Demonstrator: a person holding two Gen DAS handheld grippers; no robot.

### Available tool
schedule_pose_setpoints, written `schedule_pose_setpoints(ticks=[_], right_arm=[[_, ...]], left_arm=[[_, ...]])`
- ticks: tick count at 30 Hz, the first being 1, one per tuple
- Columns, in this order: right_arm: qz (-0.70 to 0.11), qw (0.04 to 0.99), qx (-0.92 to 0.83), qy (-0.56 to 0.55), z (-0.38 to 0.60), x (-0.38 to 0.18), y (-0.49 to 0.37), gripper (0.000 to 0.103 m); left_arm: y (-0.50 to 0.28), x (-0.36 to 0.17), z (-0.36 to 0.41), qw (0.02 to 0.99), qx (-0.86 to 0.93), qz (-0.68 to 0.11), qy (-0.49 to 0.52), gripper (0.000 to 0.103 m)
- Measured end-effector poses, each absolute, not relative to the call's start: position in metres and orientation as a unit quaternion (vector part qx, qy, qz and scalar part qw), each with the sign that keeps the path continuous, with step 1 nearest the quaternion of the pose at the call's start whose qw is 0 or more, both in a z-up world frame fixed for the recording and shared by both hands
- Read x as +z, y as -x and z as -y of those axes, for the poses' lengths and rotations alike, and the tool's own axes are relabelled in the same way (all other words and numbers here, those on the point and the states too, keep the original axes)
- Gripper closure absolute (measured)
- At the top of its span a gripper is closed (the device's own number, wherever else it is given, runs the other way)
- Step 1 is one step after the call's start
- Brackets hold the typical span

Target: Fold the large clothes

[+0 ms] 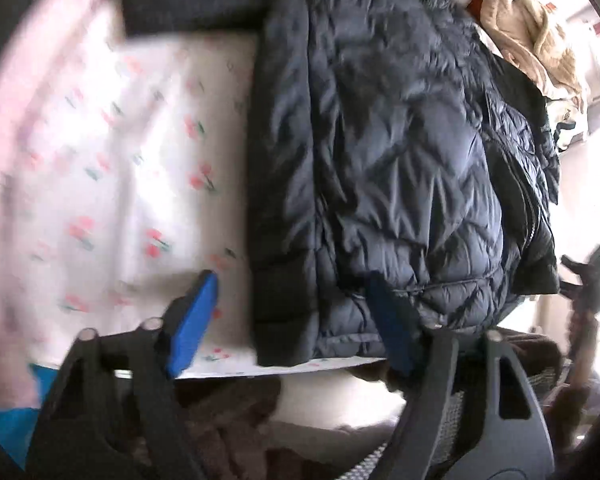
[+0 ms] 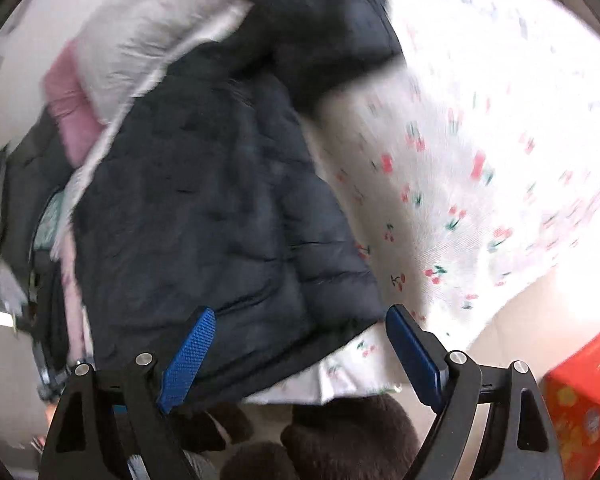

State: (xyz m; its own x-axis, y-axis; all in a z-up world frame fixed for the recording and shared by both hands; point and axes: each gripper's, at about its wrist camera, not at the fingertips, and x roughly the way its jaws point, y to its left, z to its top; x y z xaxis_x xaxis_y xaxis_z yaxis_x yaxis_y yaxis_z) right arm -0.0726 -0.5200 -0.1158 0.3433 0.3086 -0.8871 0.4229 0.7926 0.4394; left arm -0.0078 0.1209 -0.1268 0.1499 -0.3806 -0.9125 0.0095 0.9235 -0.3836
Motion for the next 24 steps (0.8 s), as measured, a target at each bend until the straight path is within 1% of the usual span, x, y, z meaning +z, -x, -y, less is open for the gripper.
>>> schedule_pose_setpoints(ticks=[1,2,3,4,5,6,9,11,13,15,17,18,19,20,21,22,24], right_arm=[[-0.573,0.748,-0.037,-0.335,0.520,-0.127,0.068,0.033],[-0.572,0.742,-0.032,-0.347,0.519,-0.134,0.065,0.056],[-0.568,0.739,-0.023,-0.362,0.517,-0.140,0.062,0.068],[-0.560,0.744,-0.016,-0.366,0.514,-0.140,0.061,0.086],[-0.554,0.751,-0.011,-0.359,0.511,-0.136,0.060,0.090],[-0.545,0.766,-0.010,-0.340,0.507,-0.125,0.060,0.090],[-0.516,0.809,0.002,-0.284,0.504,-0.087,0.067,0.093],[-0.525,0.814,-0.017,-0.248,0.506,-0.082,0.067,0.093],[-0.554,0.801,-0.037,-0.224,0.505,-0.093,0.061,0.093],[-0.585,0.788,-0.067,-0.179,0.500,-0.111,0.055,0.093],[-0.599,0.777,-0.079,-0.175,0.499,-0.128,0.050,0.090],[-0.596,0.777,-0.084,-0.185,0.500,-0.127,0.050,0.089],[-0.591,0.780,-0.089,-0.187,0.501,-0.124,0.051,0.084],[-0.586,0.784,-0.093,-0.184,0.501,-0.117,0.053,0.083],[-0.583,0.787,-0.096,-0.180,0.503,-0.112,0.055,0.082],[-0.577,0.792,-0.102,-0.172,0.503,-0.103,0.058,0.080],[-0.556,0.810,-0.121,-0.140,0.497,-0.076,0.063,0.073]], left_arm=[[0.009,-0.131,-0.118,0.737,-0.138,-0.643,0.155,0.042],[0.011,-0.131,-0.114,0.736,-0.147,-0.642,0.157,0.047],[0.013,-0.128,-0.109,0.738,-0.162,-0.637,0.151,0.070],[0.016,-0.123,-0.106,0.739,-0.180,-0.631,0.153,0.088],[0.018,-0.117,-0.107,0.743,-0.183,-0.624,0.159,0.089],[0.022,-0.106,-0.110,0.752,-0.184,-0.611,0.166,0.091],[0.030,-0.083,-0.123,0.774,-0.184,-0.581,0.172,0.093],[0.031,-0.087,-0.124,0.775,-0.163,-0.594,0.141,0.094],[0.030,-0.105,-0.119,0.766,-0.142,-0.619,0.106,0.094],[0.030,-0.131,-0.111,0.751,-0.124,-0.646,0.063,0.093],[0.030,-0.132,-0.107,0.758,-0.122,-0.639,0.051,0.091],[0.031,-0.126,-0.107,0.761,-0.117,-0.636,0.051,0.087],[0.035,-0.117,-0.108,0.772,-0.111,-0.624,0.045,0.077],[0.040,-0.108,-0.109,0.785,-0.102,-0.610,0.030,0.068],[0.044,-0.101,-0.109,0.796,-0.093,-0.598,0.017,0.050],[0.046,-0.093,-0.111,0.807,-0.084,-0.585,0.007,0.037],[0.043,-0.075,-0.114,0.831,-0.065,-0.552,-0.013,0.034]])
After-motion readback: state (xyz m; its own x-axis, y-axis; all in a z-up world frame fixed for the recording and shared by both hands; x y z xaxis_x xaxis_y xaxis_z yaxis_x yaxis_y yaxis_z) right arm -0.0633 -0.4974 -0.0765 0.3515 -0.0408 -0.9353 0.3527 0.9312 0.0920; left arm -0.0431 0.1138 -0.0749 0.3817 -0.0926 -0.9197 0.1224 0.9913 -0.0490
